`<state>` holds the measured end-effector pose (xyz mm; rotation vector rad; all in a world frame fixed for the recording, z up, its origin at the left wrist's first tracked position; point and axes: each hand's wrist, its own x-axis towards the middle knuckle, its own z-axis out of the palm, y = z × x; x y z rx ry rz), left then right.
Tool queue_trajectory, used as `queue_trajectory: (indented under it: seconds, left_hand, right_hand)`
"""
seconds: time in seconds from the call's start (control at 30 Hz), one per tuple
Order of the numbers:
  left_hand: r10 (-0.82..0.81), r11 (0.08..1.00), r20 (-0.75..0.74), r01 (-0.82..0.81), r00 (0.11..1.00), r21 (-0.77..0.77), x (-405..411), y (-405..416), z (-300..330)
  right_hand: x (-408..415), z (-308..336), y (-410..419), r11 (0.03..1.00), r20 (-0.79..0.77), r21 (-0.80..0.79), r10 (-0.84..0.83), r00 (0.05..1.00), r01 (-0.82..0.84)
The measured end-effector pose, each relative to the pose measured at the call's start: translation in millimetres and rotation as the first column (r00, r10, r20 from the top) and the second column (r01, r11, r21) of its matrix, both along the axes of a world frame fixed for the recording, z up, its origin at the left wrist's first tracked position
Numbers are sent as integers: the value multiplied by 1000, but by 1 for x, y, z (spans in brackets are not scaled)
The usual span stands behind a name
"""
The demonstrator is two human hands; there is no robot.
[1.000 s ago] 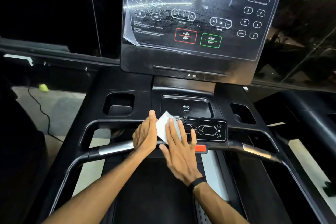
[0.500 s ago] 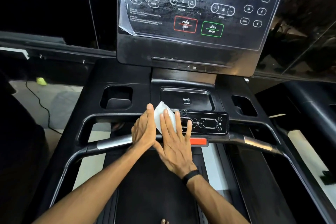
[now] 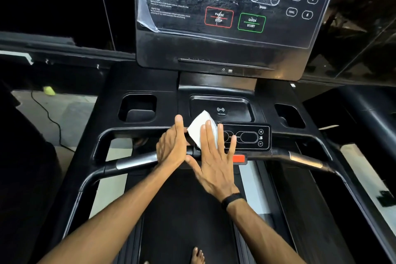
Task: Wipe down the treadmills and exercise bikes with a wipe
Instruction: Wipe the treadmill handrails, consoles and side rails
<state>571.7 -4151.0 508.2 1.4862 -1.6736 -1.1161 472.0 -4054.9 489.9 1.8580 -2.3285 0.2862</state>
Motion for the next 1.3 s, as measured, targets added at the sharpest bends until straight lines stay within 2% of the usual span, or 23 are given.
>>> queue_trajectory:
  seconds: [0.5,0.63,0.83,1.0,1.2,1.3]
  left_hand:
    - [9,997,82,-3,997,-74,-3,5,4]
    - [7,995,90,2,996,-99,-3,7,1]
    - [11,992,173,11,985,-126,-6,9,4]
    - [4,988,180,23,984,-152,-6,9,-2]
    - [8,983,229,35,973,-180,-7,9,-2]
    - [7,978,277,51,961,-202,-7,10,-3]
  right_hand:
    - [5,-10,7,998,66,-28,-58,996,60]
    - [-9,0,-4,998,26,-12,-57,998,57]
    - [-12,-5,7,987,81,-10,-160,984,162]
    - [-8,0,-5,999,54,-24,-43,998,44]
    - [-38,-1,15,983,88,-13,-180,980,182]
    - [-26,-6,16,987,71,25,-161,984,159]
